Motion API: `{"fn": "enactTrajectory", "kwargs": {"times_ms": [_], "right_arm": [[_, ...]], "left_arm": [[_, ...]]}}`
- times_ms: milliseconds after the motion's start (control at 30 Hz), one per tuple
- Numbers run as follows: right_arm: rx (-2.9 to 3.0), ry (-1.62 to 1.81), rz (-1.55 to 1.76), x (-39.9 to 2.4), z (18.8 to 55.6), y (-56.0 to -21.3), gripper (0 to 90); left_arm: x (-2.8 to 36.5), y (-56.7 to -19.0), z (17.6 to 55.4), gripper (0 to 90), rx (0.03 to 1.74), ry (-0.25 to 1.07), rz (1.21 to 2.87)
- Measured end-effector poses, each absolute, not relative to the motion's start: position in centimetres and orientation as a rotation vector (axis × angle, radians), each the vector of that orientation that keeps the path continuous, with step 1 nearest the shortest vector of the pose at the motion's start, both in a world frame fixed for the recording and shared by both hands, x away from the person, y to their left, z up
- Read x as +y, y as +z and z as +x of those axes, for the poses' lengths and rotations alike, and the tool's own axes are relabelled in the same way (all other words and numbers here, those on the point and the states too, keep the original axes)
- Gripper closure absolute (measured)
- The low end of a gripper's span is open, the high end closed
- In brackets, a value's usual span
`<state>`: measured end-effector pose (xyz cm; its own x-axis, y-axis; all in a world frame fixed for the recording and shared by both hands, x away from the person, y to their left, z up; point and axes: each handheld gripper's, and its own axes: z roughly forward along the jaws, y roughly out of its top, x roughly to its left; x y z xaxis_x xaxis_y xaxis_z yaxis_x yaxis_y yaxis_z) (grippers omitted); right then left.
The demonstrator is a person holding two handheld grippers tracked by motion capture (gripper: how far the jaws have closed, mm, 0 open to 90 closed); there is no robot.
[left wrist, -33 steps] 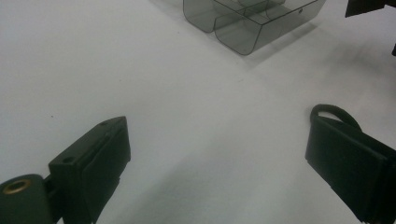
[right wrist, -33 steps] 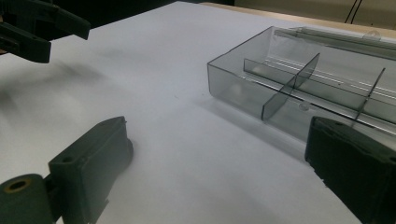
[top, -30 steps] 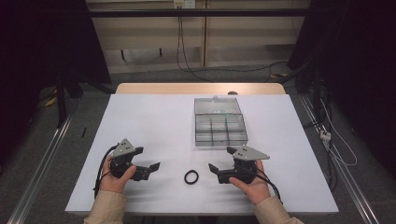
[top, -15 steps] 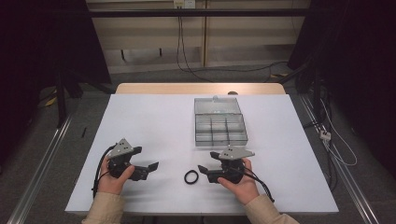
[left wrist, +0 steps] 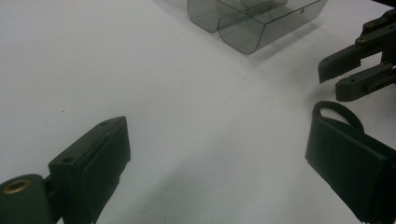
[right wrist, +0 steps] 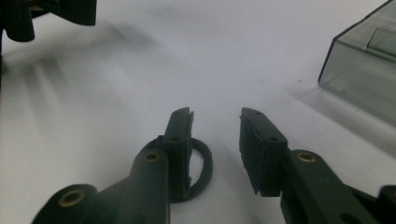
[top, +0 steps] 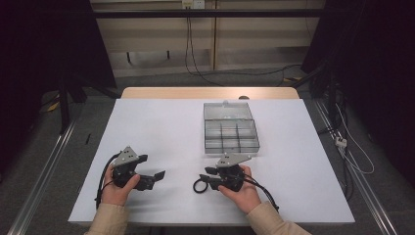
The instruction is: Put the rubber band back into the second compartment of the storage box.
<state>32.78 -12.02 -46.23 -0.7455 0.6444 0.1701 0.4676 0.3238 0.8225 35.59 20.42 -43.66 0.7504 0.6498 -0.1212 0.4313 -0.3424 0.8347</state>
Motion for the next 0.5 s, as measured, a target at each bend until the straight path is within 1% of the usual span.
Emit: {"fn": "enactTrajectory", "kwargs": {"times_ms": [233,300,333,367,500], "right_arm": [[2.465,1.321,1.017,-11.4,33.2,-46.7,73.7],[2.499,1.297,0.992,-11.2,33.2,-46.9,79.4],[2.513,1.282,0.978,-11.0,33.2,-46.9,85.0],[2.518,1.268,0.972,-10.9,33.2,-46.9,87.2],[2.529,1.268,0.988,-10.9,33.3,-46.8,88.0]], "left_arm": [[20.4,-43.8,35.7,6.6,0.818,0.284,1.995],[20.4,-43.8,35.7,6.6,0.820,0.284,1.995],[20.4,-43.8,35.6,6.6,0.822,0.283,1.997],[20.4,-43.8,35.6,6.6,0.822,0.284,1.997],[20.4,-43.9,35.6,6.6,0.822,0.286,1.992]]}}
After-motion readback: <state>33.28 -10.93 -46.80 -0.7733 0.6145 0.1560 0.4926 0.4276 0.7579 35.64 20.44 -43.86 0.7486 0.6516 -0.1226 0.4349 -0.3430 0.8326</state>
